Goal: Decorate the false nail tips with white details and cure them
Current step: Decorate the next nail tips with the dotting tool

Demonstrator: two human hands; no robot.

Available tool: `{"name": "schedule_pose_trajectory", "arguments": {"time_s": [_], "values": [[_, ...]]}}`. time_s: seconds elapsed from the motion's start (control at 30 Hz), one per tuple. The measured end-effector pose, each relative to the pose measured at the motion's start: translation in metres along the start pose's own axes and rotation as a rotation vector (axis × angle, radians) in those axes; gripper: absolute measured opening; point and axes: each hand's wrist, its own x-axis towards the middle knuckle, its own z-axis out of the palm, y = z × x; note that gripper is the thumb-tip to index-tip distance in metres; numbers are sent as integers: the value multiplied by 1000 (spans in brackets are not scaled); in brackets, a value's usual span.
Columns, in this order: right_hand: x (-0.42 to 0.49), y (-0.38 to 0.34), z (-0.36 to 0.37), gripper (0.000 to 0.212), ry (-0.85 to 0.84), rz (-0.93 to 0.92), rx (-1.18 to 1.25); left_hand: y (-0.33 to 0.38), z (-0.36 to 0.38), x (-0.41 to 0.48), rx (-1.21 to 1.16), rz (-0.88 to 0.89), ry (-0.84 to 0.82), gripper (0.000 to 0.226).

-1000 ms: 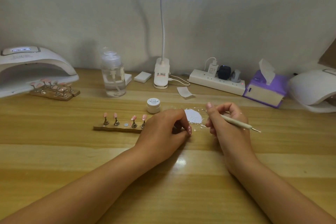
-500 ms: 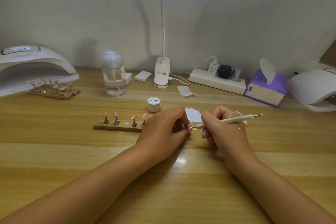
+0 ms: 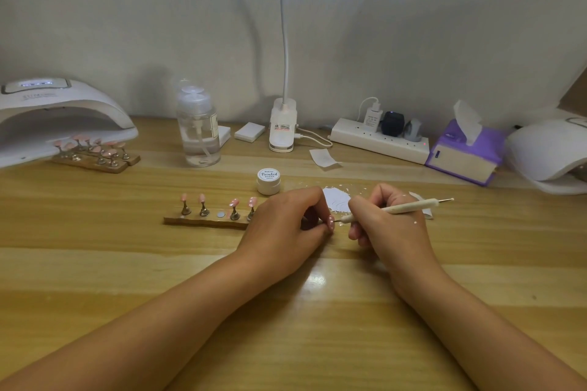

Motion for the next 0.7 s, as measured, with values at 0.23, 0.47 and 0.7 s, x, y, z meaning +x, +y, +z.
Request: {"name": "schedule_pose_trajectory", "arguments": {"time_s": [0.23, 0.47, 0.7], "values": [[0, 0, 0, 29, -9, -2, -26, -1, 0, 0, -1, 6, 0, 21], [-1, 0, -1, 27, -7, -3, -39, 1, 0, 0, -2, 11, 3, 23], [-1, -2, -2, 31, 37, -1, 31, 2, -1, 0, -13, 2, 1, 24]]}}
